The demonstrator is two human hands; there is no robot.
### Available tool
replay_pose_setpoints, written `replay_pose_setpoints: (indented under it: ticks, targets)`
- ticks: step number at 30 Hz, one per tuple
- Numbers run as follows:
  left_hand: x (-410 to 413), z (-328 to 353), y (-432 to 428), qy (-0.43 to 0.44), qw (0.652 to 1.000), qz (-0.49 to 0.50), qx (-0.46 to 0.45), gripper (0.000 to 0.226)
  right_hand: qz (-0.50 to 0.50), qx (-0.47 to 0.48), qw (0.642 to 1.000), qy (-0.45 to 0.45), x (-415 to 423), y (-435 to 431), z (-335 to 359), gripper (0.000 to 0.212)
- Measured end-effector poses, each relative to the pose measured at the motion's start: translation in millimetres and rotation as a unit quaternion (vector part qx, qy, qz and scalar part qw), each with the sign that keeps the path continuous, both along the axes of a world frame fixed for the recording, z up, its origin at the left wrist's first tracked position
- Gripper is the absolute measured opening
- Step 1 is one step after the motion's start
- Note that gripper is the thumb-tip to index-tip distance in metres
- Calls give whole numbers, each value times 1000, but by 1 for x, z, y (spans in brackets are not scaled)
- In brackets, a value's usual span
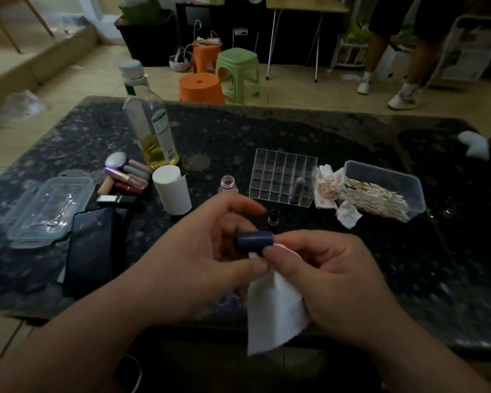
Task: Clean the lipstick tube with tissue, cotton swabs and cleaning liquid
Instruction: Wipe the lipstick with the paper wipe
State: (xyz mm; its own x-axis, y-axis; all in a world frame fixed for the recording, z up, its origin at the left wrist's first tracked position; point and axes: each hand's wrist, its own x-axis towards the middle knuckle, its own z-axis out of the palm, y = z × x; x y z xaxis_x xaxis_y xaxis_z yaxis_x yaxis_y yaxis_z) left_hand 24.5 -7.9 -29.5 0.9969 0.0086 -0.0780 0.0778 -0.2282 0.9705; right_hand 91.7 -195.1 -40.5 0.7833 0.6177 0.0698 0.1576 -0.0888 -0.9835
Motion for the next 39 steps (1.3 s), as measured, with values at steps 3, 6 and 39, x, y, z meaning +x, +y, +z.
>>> replay_pose_setpoints:
  ticks: [3, 6, 39]
  targets:
    - [2, 7, 4, 174, 948, -40, -265, 53, 18, -22, 974, -224, 3, -1, -7, 19]
    - [2, 10, 2, 253, 931, -49, -258, 65, 31, -20, 951, -308, 3, 0, -11, 17]
    - [3, 6, -10, 144, 973, -44, -174, 25, 121, -58, 989, -60, -1, -5, -2, 36]
